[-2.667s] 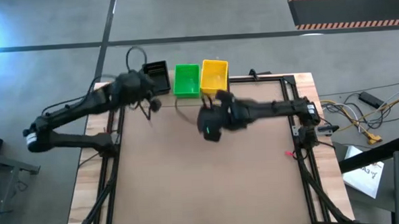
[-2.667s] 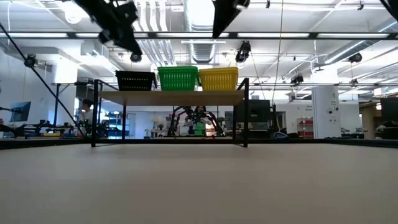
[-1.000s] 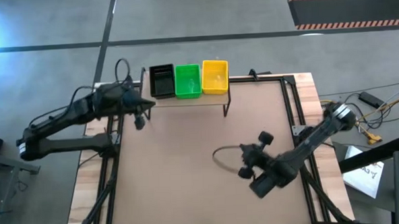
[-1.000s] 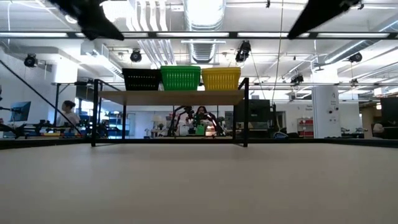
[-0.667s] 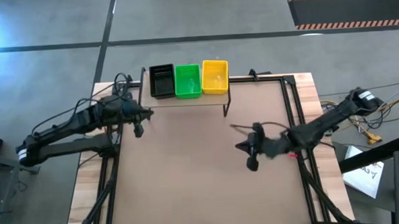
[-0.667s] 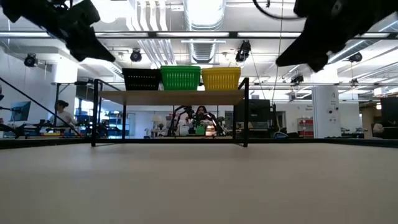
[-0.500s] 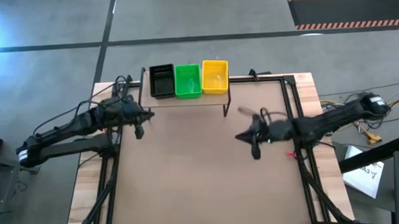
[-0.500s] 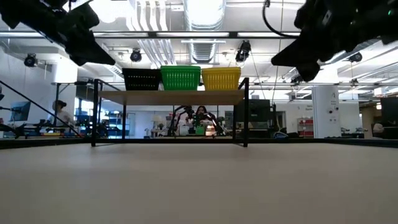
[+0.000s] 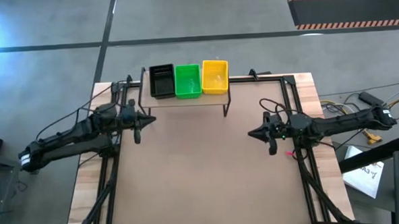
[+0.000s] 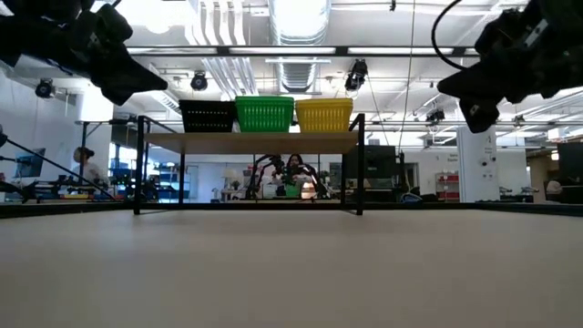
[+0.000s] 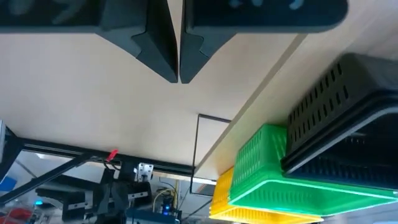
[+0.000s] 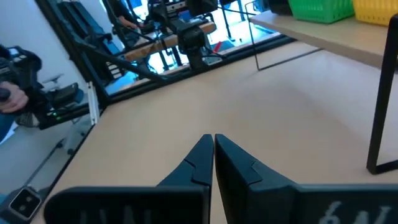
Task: Stack baskets on shelf by color
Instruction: Return to Home Position
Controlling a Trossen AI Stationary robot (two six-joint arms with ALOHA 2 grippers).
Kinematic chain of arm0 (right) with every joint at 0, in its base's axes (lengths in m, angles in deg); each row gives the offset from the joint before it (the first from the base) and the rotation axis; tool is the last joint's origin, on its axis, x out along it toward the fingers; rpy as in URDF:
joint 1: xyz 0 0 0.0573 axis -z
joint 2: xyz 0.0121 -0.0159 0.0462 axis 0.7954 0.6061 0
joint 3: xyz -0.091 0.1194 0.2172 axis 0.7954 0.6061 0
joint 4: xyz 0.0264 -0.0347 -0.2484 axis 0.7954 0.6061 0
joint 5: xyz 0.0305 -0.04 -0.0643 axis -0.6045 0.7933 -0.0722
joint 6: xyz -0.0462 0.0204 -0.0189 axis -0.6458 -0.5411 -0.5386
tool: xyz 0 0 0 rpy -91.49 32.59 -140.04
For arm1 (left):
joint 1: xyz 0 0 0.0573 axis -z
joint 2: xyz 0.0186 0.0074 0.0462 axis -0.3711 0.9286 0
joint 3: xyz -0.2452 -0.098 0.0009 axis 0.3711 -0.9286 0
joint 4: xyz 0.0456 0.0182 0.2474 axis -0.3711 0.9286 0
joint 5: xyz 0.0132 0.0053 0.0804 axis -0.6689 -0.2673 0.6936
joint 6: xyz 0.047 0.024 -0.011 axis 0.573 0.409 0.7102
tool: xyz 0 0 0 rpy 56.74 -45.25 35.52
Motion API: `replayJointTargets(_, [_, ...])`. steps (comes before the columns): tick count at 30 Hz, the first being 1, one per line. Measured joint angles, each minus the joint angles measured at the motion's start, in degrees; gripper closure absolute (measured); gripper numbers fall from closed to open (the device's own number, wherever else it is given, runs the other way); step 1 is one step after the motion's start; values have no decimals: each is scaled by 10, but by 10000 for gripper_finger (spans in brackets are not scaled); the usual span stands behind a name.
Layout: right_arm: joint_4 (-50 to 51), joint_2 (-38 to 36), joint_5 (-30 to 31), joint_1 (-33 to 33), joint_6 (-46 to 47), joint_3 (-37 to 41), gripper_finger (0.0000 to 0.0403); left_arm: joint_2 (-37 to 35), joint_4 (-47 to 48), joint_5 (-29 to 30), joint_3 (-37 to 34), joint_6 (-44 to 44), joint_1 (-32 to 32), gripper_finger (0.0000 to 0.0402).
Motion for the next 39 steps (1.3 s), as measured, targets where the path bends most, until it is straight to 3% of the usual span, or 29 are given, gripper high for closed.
replayJointTargets(9, [-4,-66,0,-19,2,64,394,-100,-4,13,-53,-14,-2,402])
replayJointTargets(18, [14,-92,0,-38,-12,64,394,-204,-49,8,-123,-43,-5,402])
replayJointTargets(28, [21,-89,0,-46,-14,64,394,-204,-187,-67,-206,-41,-4,402])
replayJointTargets(39, [22,-86,3,-49,-14,65,394,-203,-201,-50,-210,-37,42,402])
